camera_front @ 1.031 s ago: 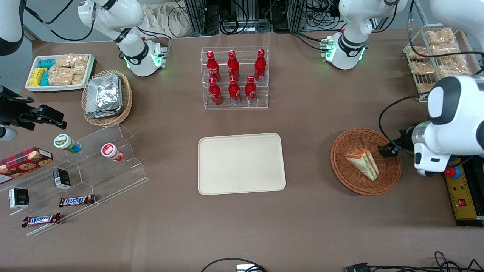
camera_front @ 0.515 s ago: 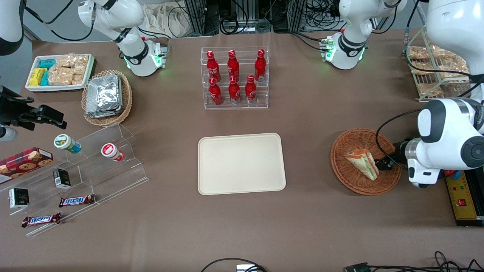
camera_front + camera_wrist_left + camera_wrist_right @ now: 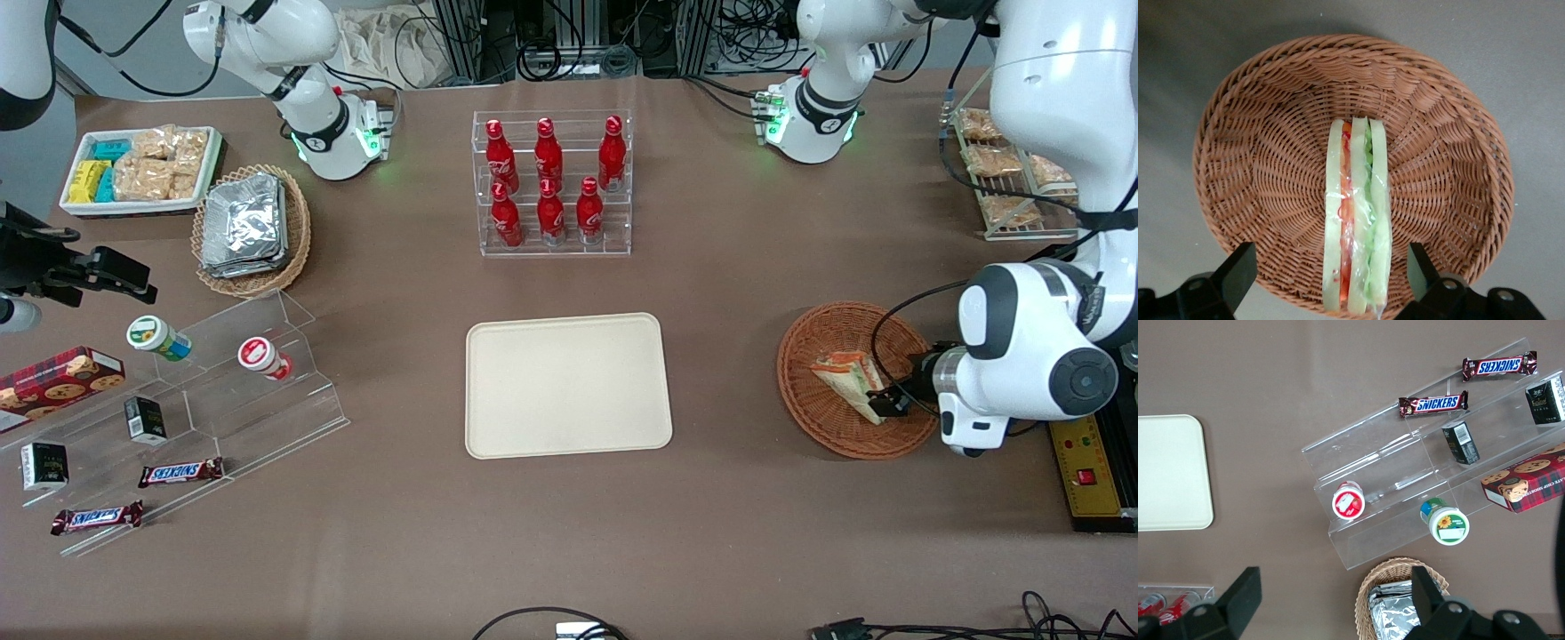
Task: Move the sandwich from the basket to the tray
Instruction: 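Lower the open left gripper around the wrapped sandwich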
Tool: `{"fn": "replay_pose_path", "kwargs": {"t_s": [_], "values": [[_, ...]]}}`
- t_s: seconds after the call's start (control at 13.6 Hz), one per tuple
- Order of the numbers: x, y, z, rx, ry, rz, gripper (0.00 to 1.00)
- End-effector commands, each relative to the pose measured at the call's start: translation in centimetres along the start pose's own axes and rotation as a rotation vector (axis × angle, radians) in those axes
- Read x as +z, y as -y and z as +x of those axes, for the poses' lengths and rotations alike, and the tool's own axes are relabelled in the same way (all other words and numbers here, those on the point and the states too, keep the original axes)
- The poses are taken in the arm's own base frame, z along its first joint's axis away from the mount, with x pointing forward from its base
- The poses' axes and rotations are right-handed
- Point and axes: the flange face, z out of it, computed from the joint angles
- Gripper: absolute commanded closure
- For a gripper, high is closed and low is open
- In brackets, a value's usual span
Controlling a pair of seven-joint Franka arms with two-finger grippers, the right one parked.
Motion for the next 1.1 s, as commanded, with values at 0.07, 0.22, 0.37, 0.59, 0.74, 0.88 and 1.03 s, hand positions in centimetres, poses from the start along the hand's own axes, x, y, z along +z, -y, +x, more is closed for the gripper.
{"fn": "replay_pose_path", "kwargs": {"t_s": [0.07, 0.22, 0.37, 0.59, 0.74, 0.88, 1.03], "values": [[3.3, -0.8, 0.8, -0.014, 0.023, -0.007, 0.0], [4.4, -1.0, 1.0, -0.026, 0.047, -0.021, 0.0], [5.4, -1.2, 0.9, -0.024, 0.062, -0.015, 0.0], [7.1, -1.6, 0.8, -0.021, 0.084, 0.003, 0.01], [7.6, -1.7, 0.7, -0.018, 0.09, 0.007, 0.06], [8.4, -1.9, 0.7, -0.018, 0.102, 0.01, 0.16], [8.5, -1.9, 0.6, -0.017, 0.105, 0.009, 0.39]]}}
